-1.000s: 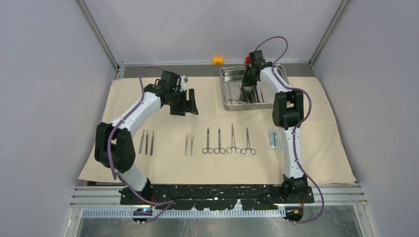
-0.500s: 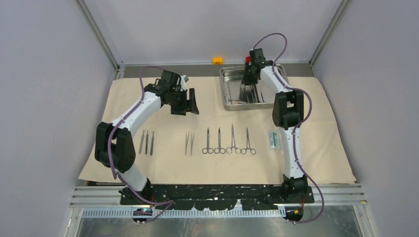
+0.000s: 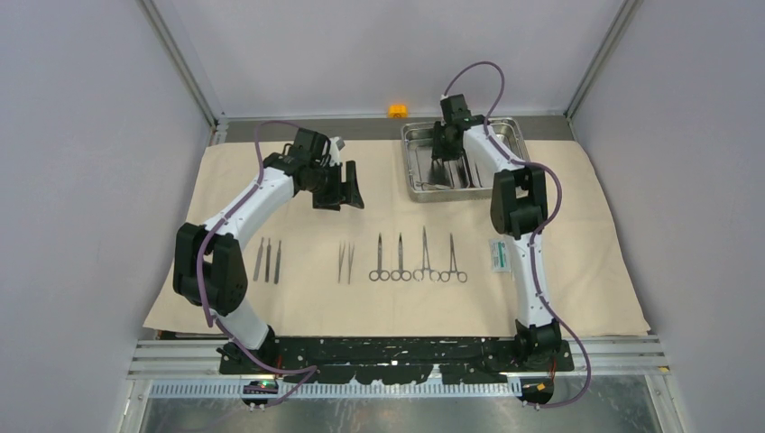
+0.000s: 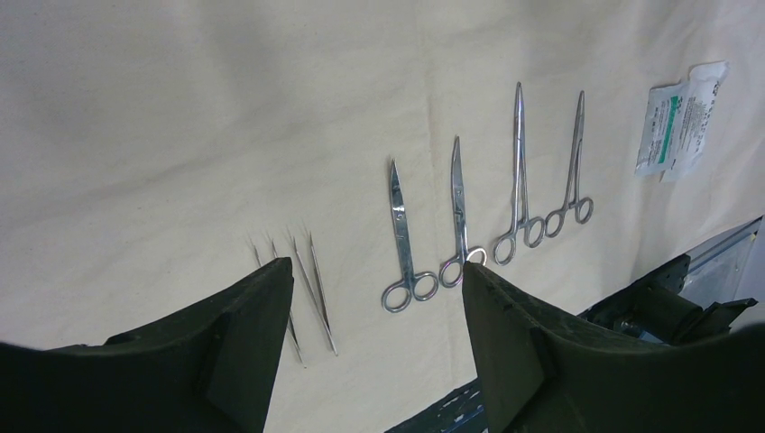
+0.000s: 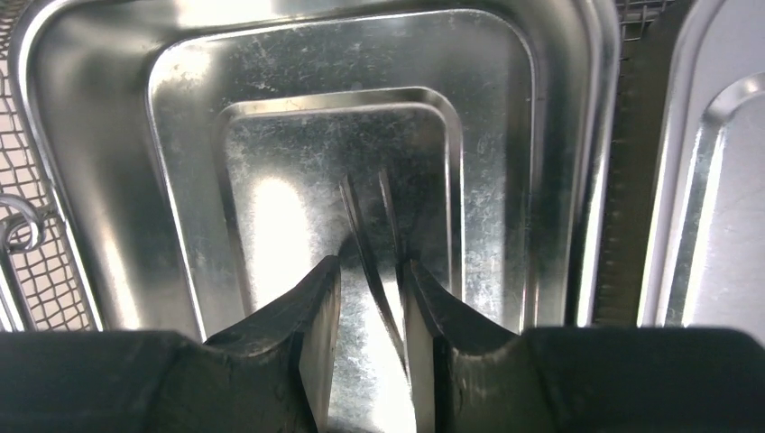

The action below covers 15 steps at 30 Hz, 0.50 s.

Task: Open and lay out the surgical kit
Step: Pick up the medical item from the container.

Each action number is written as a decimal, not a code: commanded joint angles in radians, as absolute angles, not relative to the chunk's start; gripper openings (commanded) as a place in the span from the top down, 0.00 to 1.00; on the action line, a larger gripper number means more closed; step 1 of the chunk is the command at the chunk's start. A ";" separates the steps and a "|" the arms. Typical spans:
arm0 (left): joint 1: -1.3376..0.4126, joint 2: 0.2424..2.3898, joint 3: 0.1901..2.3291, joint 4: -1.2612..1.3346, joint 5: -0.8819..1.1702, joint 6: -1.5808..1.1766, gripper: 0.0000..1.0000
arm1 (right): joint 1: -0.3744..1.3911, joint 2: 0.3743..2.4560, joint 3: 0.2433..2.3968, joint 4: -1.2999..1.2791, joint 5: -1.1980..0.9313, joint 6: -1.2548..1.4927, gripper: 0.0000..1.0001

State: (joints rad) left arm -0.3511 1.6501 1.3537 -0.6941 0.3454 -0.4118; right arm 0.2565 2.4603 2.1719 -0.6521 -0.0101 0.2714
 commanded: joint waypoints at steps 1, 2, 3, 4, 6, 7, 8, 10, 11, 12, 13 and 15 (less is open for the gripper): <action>-0.342 1.650 1.377 -0.667 0.376 -0.412 0.29 | 0.274 2.408 2.158 -0.640 0.059 0.221 0.63; -0.341 1.650 1.376 -0.666 0.378 -0.413 0.29 | 0.277 2.408 2.156 -0.640 0.066 0.214 0.64; -0.339 1.650 1.375 -0.666 0.380 -0.413 0.29 | 0.281 2.409 2.154 -0.640 0.072 0.208 0.64; -0.338 1.651 1.374 -0.665 0.380 -0.414 0.30 | 0.287 2.408 2.149 -0.639 0.081 0.200 0.65; -0.335 1.652 1.373 -0.664 0.384 -0.416 0.30 | 0.294 2.406 2.136 -0.634 0.095 0.186 0.66; -0.335 1.653 1.373 -0.665 0.387 -0.418 0.30 | 0.298 2.404 2.128 -0.630 0.104 0.175 0.67; -0.333 1.653 1.373 -0.666 0.390 -0.418 0.30 | 0.303 2.402 2.114 -0.626 0.117 0.163 0.68; -0.331 1.653 1.373 -0.666 0.393 -0.419 0.30 | 0.309 2.393 2.097 -0.615 0.136 0.140 0.69; -0.330 1.652 1.372 -0.667 0.394 -0.419 0.30 | 0.311 2.387 2.081 -0.609 0.139 0.132 0.69; -0.330 1.653 1.371 -0.667 0.395 -0.419 0.29 | 0.312 2.382 2.071 -0.603 0.141 0.125 0.70; -0.328 1.652 1.370 -0.665 0.395 -0.419 0.30 | 0.313 2.377 2.065 -0.598 0.143 0.118 0.71; -0.328 1.651 1.369 -0.663 0.398 -0.420 0.30 | 0.312 2.373 2.060 -0.600 0.144 0.111 0.75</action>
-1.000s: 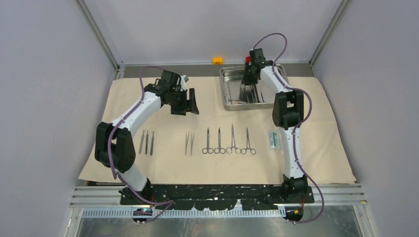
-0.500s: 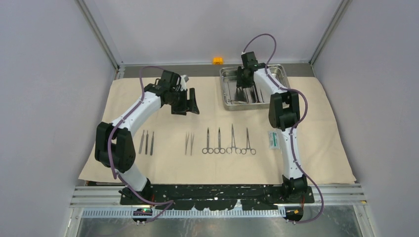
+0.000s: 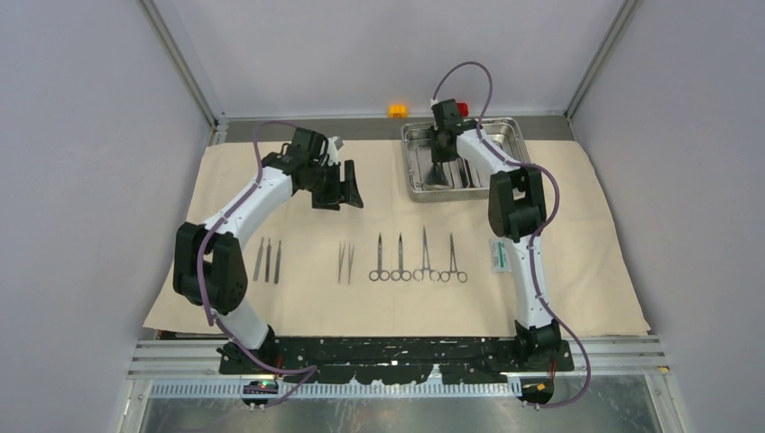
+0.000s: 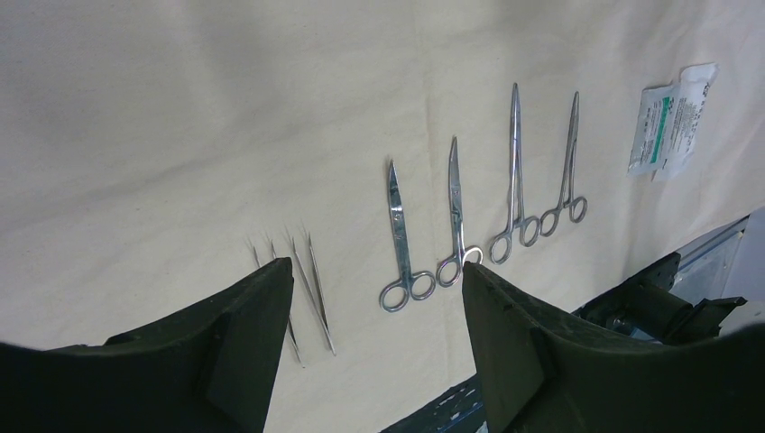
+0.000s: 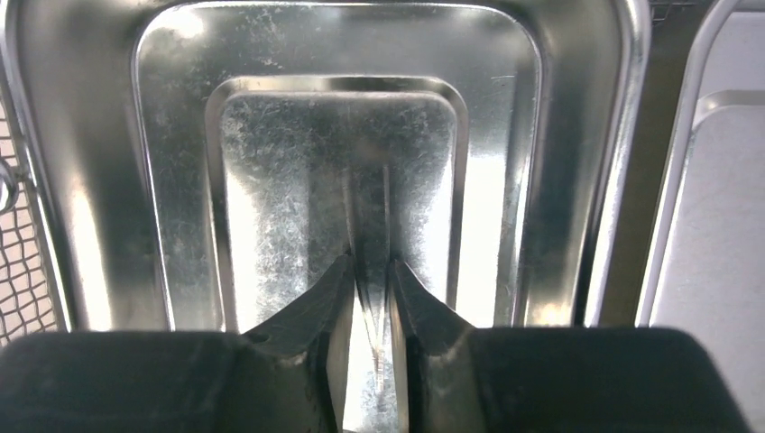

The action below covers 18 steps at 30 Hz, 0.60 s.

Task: Open and lay out the surgical kit
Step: Pick up the medical item from the container.

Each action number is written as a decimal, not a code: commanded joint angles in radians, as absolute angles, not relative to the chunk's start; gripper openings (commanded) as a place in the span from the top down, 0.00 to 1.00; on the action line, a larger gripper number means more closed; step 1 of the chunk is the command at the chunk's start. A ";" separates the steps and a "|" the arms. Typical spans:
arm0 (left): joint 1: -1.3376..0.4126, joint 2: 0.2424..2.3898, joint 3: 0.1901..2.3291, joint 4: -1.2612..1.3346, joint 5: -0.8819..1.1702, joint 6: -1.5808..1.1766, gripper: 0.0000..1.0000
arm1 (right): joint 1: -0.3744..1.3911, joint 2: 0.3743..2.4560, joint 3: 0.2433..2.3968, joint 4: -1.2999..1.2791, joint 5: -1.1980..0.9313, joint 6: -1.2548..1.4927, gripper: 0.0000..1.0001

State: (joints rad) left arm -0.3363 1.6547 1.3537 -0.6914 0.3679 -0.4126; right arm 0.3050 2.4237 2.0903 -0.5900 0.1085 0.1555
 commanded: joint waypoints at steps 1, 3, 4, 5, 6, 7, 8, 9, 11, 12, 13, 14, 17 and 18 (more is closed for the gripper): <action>-0.328 1.652 1.369 -0.664 0.398 -0.420 0.29 | 0.313 2.372 2.061 -0.601 0.143 0.110 0.77; -0.327 1.654 1.371 -0.664 0.400 -0.420 0.30 | 0.312 2.369 2.066 -0.601 0.132 0.110 0.81; -0.327 1.656 1.373 -0.663 0.399 -0.419 0.30 | 0.312 2.367 2.072 -0.601 0.126 0.110 0.82; -0.327 1.658 1.377 -0.665 0.397 -0.418 0.30 | 0.313 2.362 2.080 -0.601 0.123 0.110 0.84; -0.326 1.659 1.380 -0.668 0.396 -0.416 0.30 | 0.312 2.359 2.091 -0.602 0.120 0.110 0.86; -0.325 1.660 1.383 -0.671 0.394 -0.414 0.30 | 0.311 2.355 2.102 -0.604 0.120 0.110 0.88; -0.325 1.660 1.386 -0.674 0.391 -0.412 0.30 | 0.311 2.350 2.113 -0.606 0.121 0.110 0.89; -0.325 1.661 1.390 -0.675 0.390 -0.410 0.30 | 0.310 2.345 2.124 -0.607 0.123 0.109 0.91; -0.324 1.659 1.394 -0.678 0.387 -0.407 0.30 | 0.309 2.337 2.144 -0.611 0.124 0.106 0.94; -0.324 1.658 1.395 -0.679 0.386 -0.407 0.29 | 0.309 2.331 2.154 -0.615 0.124 0.104 0.95; -0.323 1.657 1.394 -0.679 0.384 -0.405 0.29 | 0.308 2.328 2.164 -0.617 0.124 0.101 0.96; -0.322 1.656 1.397 -0.679 0.384 -0.404 0.29 | 0.308 2.322 2.172 -0.621 0.124 0.099 0.96; -0.319 1.654 1.404 -0.681 0.383 -0.402 0.29 | 0.307 2.302 2.187 -0.625 0.122 0.096 0.99; -0.319 1.653 1.407 -0.682 0.383 -0.402 0.29 | 0.308 2.296 2.190 -0.625 0.121 0.095 0.99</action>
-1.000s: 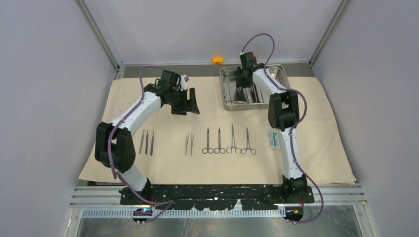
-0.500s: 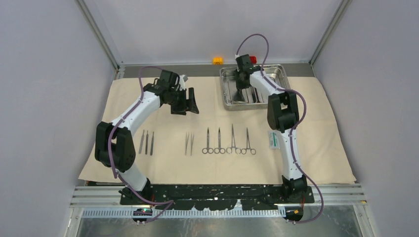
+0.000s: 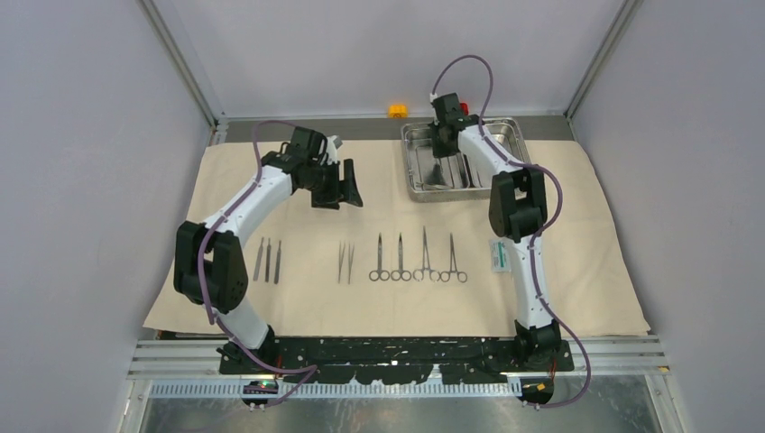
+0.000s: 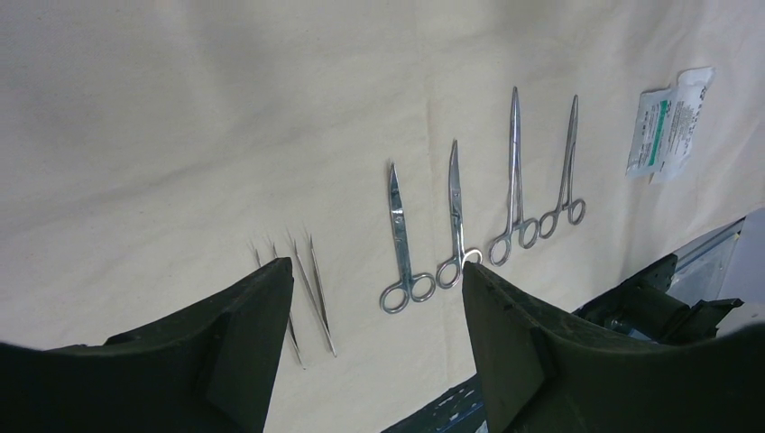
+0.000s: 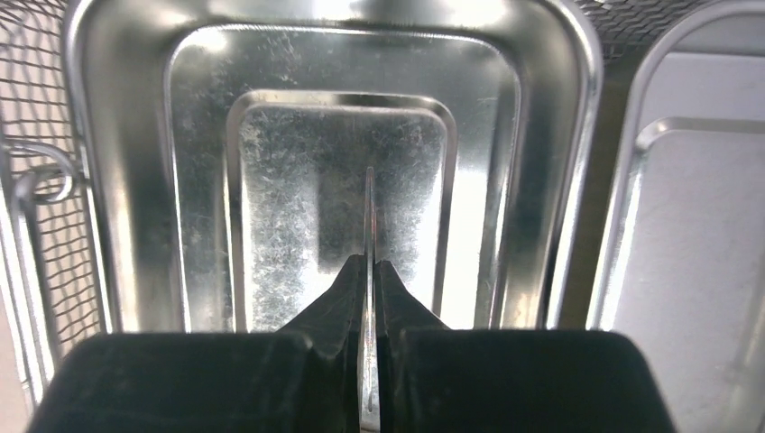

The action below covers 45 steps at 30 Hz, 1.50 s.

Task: Open and lay out the surgical kit
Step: Pick up the medical item from the container, then place the medical item in the surgical kit.

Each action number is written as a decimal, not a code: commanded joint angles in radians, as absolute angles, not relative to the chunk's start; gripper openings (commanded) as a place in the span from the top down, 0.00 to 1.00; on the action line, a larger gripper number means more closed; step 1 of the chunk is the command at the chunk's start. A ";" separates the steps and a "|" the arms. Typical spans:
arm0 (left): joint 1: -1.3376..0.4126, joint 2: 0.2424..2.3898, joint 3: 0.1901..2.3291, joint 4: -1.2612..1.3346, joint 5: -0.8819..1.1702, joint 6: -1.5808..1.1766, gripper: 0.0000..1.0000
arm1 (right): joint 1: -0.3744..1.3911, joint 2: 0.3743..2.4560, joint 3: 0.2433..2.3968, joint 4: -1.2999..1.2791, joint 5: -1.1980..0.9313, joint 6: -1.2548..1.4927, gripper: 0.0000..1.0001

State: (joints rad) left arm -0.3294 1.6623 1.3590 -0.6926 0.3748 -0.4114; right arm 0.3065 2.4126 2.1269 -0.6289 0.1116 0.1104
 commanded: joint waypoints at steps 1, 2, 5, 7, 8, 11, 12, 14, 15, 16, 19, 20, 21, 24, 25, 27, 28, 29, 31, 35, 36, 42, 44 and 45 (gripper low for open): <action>-0.318 1.653 1.410 -0.681 0.382 -0.401 0.29 | 0.308 2.288 2.193 -0.626 0.121 0.093 0.99; -0.318 1.652 1.414 -0.682 0.381 -0.399 0.29 | 0.308 2.281 2.195 -0.627 0.121 0.090 1.00; -0.318 1.652 1.428 -0.684 0.374 -0.390 0.29 | 0.308 2.257 2.200 -0.638 0.104 0.092 0.99; -0.316 1.650 1.443 -0.681 0.366 -0.383 0.29 | 0.308 2.237 2.200 -0.645 0.083 0.094 1.00; -0.316 1.650 1.451 -0.675 0.365 -0.380 0.29 | 0.308 2.227 2.196 -0.648 0.066 0.097 1.00; -0.316 1.643 1.471 -0.645 0.377 -0.377 0.29 | 0.308 2.176 2.174 -0.649 -0.003 0.113 0.99; -0.315 1.641 1.480 -0.636 0.383 -0.382 0.29 | 0.308 2.156 2.164 -0.650 -0.038 0.120 1.00; -0.314 1.644 1.513 -0.624 0.400 -0.399 0.28 | 0.309 2.111 2.131 -0.648 -0.098 0.140 0.99; -0.314 1.646 1.528 -0.619 0.412 -0.416 0.28 | 0.311 2.086 2.108 -0.646 -0.126 0.152 0.99; -0.314 1.648 1.546 -0.614 0.423 -0.435 0.28 | 0.315 2.060 2.081 -0.640 -0.150 0.165 0.99; -0.311 1.664 1.592 -0.587 0.473 -0.522 0.27 | 0.333 1.978 1.978 -0.607 -0.217 0.208 0.99; -0.311 1.672 1.605 -0.573 0.491 -0.568 0.27 | 0.340 1.942 1.940 -0.591 -0.252 0.224 0.99; -0.311 1.680 1.619 -0.558 0.509 -0.601 0.27 | 0.346 1.929 1.902 -0.576 -0.269 0.245 1.00; -0.311 1.713 1.661 -0.503 0.558 -0.701 0.26 | 0.359 1.864 1.806 -0.521 -0.363 0.306 0.99; -0.311 1.727 1.675 -0.493 0.568 -0.728 0.26 | 0.365 1.847 1.771 -0.506 -0.384 0.320 0.99; -0.313 1.754 1.705 -0.484 0.577 -0.769 0.27 | 0.381 1.817 1.730 -0.482 -0.411 0.334 1.00; -0.314 1.768 1.716 -0.478 0.583 -0.790 0.28 | 0.391 1.804 1.716 -0.476 -0.415 0.333 0.99; -0.314 1.779 1.726 -0.475 0.589 -0.808 0.29 | 0.402 1.793 1.705 -0.473 -0.419 0.329 0.99; -0.318 1.803 1.737 -0.471 0.590 -0.837 0.31 | 0.422 1.779 1.689 -0.468 -0.428 0.327 0.99; -0.326 1.824 1.716 -0.458 0.582 -0.879 0.34 | 0.450 1.768 1.667 -0.457 -0.447 0.328 1.00; -0.329 1.827 1.707 -0.451 0.583 -0.886 0.34 | 0.455 1.766 1.664 -0.457 -0.449 0.329 1.00; -0.339 1.840 1.657 -0.410 0.583 -0.916 0.38 | 0.479 1.775 1.645 -0.440 -0.461 0.344 1.00; -0.343 1.842 1.648 -0.404 0.578 -0.919 0.39 | 0.484 1.778 1.643 -0.435 -0.468 0.349 0.99; -0.345 1.843 1.644 -0.404 0.577 -0.920 0.40 | 0.487 1.779 1.643 -0.434 -0.470 0.352 1.00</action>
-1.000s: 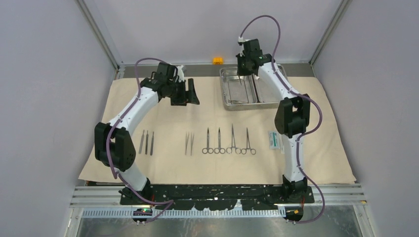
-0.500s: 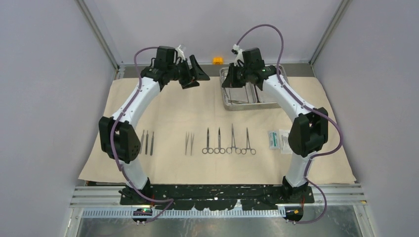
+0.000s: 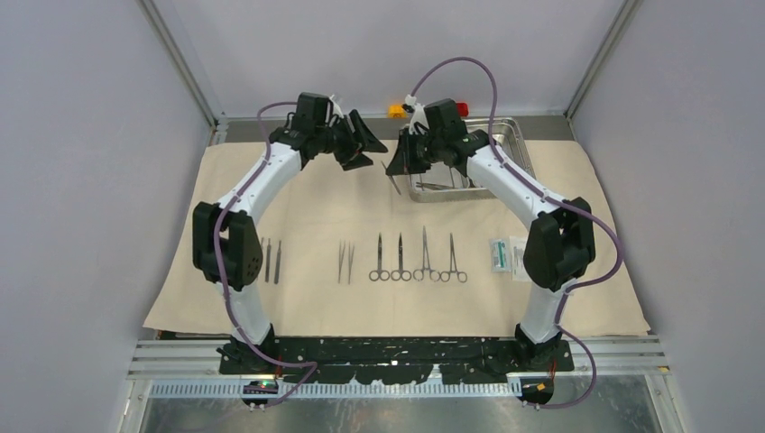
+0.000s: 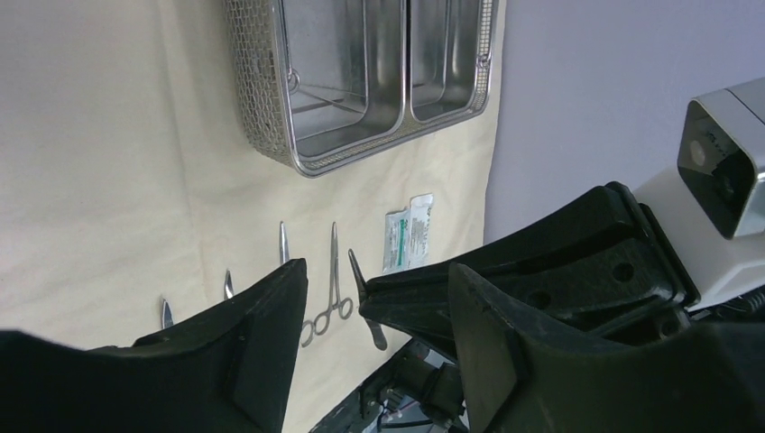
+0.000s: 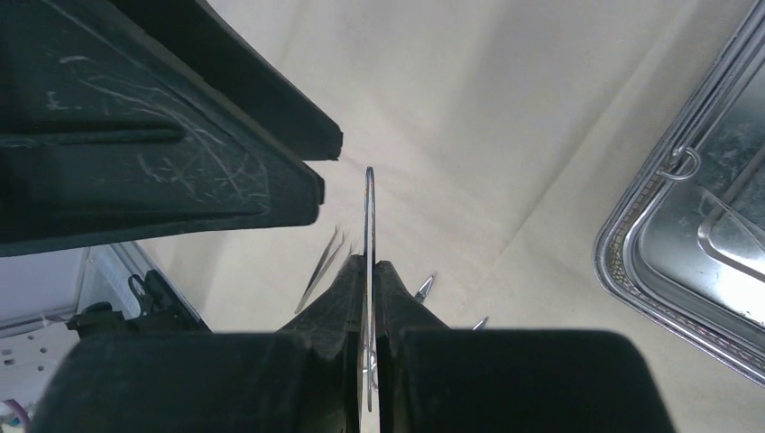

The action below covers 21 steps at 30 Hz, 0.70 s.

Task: Open and lay out the surgical kit
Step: Place the medical item in the surgical kit.

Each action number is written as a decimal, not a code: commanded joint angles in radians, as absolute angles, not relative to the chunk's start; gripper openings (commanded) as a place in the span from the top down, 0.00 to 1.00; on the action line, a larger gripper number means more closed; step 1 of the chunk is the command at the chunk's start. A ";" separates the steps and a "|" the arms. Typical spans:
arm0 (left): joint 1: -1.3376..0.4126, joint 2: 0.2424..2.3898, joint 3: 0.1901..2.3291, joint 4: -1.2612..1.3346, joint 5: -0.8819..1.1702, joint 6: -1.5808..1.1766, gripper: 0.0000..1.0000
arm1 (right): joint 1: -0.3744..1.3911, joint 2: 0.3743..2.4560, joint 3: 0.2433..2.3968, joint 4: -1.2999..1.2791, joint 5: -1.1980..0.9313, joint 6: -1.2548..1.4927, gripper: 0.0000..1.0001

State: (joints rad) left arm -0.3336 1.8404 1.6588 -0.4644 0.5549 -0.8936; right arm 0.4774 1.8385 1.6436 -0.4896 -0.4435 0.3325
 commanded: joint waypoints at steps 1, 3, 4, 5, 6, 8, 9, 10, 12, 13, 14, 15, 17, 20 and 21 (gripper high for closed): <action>-0.346 1.845 1.642 -0.401 0.574 -0.922 0.42 | 0.487 1.779 1.643 -0.433 -0.469 0.353 0.99; -0.349 1.848 1.634 -0.395 0.575 -0.932 0.44 | 0.489 1.780 1.643 -0.433 -0.468 0.354 1.00; -0.350 1.849 1.630 -0.391 0.577 -0.937 0.45 | 0.491 1.781 1.642 -0.432 -0.468 0.355 0.99; -0.351 1.852 1.629 -0.389 0.578 -0.941 0.46 | 0.491 1.781 1.641 -0.431 -0.468 0.357 1.00; -0.353 1.856 1.628 -0.388 0.578 -0.945 0.47 | 0.492 1.780 1.641 -0.429 -0.469 0.358 0.99; -0.354 1.861 1.619 -0.380 0.581 -0.957 0.49 | 0.492 1.779 1.640 -0.429 -0.470 0.360 1.00; -0.353 1.865 1.614 -0.374 0.585 -0.965 0.50 | 0.492 1.779 1.639 -0.428 -0.471 0.362 0.99; -0.353 1.869 1.609 -0.363 0.591 -0.972 0.53 | 0.492 1.777 1.637 -0.424 -0.472 0.362 1.00; -0.354 1.876 1.604 -0.352 0.598 -0.983 0.56 | 0.492 1.777 1.634 -0.420 -0.475 0.367 1.00; -0.354 1.879 1.601 -0.344 0.603 -0.988 0.58 | 0.492 1.778 1.633 -0.418 -0.478 0.369 1.00; -0.354 1.880 1.600 -0.339 0.606 -0.991 0.59 | 0.492 1.779 1.632 -0.417 -0.479 0.370 1.00; -0.354 1.883 1.600 -0.336 0.610 -0.994 0.61 | 0.492 1.779 1.632 -0.415 -0.479 0.370 1.00; -0.355 1.886 1.602 -0.332 0.614 -0.997 0.64 | 0.492 1.783 1.632 -0.414 -0.479 0.374 1.00; -0.357 1.890 1.605 -0.325 0.621 -1.007 0.68 | 0.494 1.790 1.632 -0.411 -0.480 0.380 1.00; -0.357 1.891 1.606 -0.323 0.623 -1.008 0.69 | 0.493 1.791 1.632 -0.411 -0.479 0.380 0.99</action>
